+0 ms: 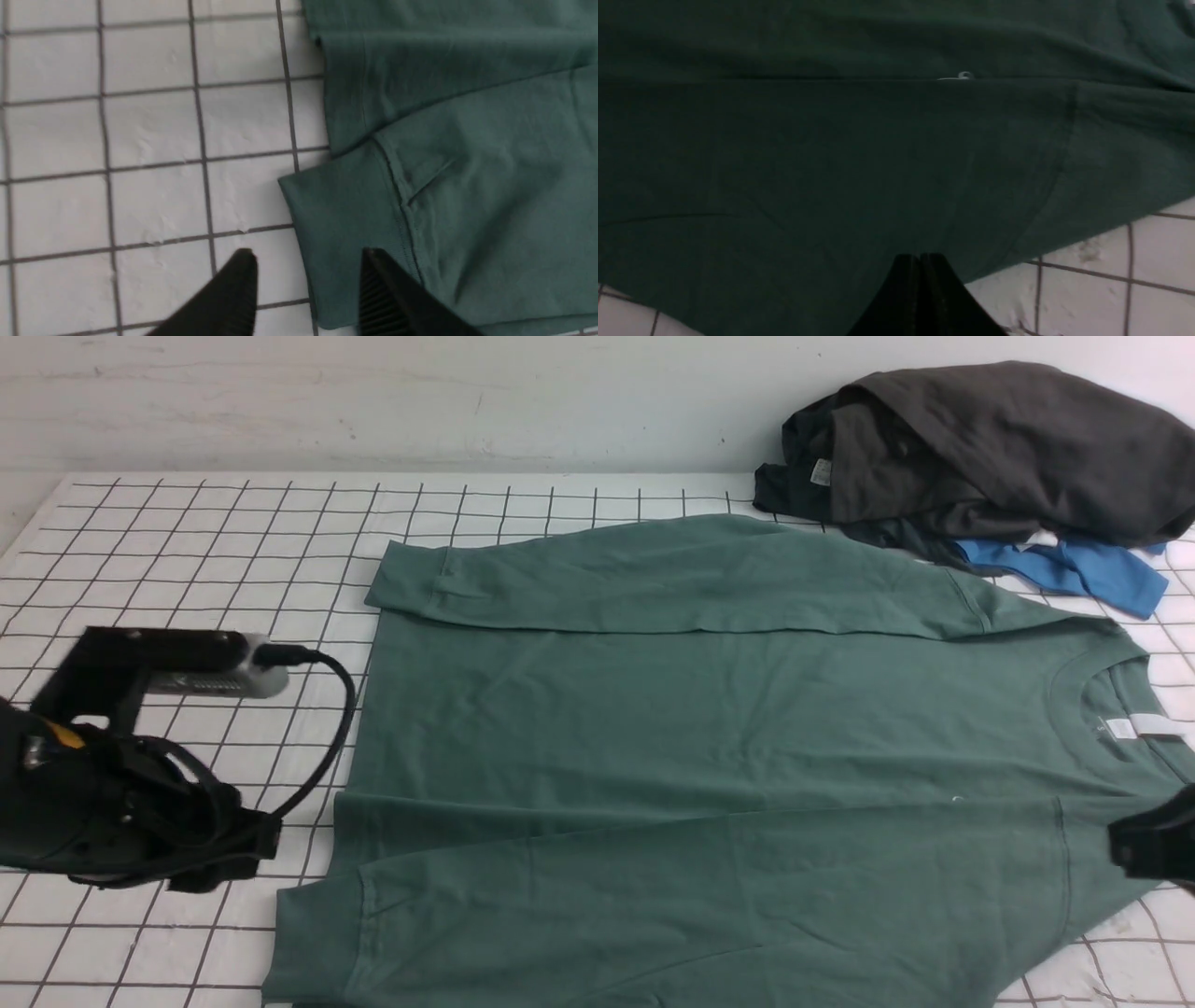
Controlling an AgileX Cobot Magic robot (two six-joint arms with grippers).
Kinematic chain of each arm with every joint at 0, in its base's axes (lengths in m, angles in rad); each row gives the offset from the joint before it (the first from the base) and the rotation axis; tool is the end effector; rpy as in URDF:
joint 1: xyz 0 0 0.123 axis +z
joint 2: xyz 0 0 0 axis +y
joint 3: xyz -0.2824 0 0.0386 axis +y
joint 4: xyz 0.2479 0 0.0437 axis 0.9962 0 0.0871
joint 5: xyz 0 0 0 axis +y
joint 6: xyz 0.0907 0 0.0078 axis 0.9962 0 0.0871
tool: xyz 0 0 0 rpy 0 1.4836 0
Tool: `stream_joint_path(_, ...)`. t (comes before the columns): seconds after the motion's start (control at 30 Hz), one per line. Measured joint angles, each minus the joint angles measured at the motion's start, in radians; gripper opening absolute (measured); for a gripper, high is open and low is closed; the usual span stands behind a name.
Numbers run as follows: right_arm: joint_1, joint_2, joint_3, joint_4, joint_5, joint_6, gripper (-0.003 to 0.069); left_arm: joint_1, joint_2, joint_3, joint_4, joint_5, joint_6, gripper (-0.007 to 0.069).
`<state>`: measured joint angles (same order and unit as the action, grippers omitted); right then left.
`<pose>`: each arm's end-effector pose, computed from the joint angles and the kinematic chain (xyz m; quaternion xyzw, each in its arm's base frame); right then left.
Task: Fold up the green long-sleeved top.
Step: Use the left arm to clamp the cuff closest to it
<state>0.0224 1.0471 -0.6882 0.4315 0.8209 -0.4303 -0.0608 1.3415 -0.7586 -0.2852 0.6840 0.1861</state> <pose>0.1824 0.0320 0.2657 -0.1110 0.9483 0.1360 0.2644 0.2387 -0.0308 0.2246 0.0297 0.9748 -0.0972 0.1988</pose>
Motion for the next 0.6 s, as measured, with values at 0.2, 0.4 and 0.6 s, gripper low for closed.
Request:
stream_joint_path(0.2, 0.138, 0.063, -0.004, 0.063, -0.028, -0.160, -0.0011, 0.000, 0.206, -0.074, -0.008, -0.010, 0.004, 0.0428)
stream_joint_path(0.4, 0.185, 0.071, -0.004, 0.058, -0.046, -0.168, -0.0011, 0.000, 0.356, -0.081, -0.005, -0.050, 0.013, 0.0273)
stream_joint_path(0.6, 0.196, 0.071, -0.004, 0.076, -0.048, -0.168, -0.0011, -0.022, 0.374, -0.110, 0.001, -0.058, 0.025, 0.0114)
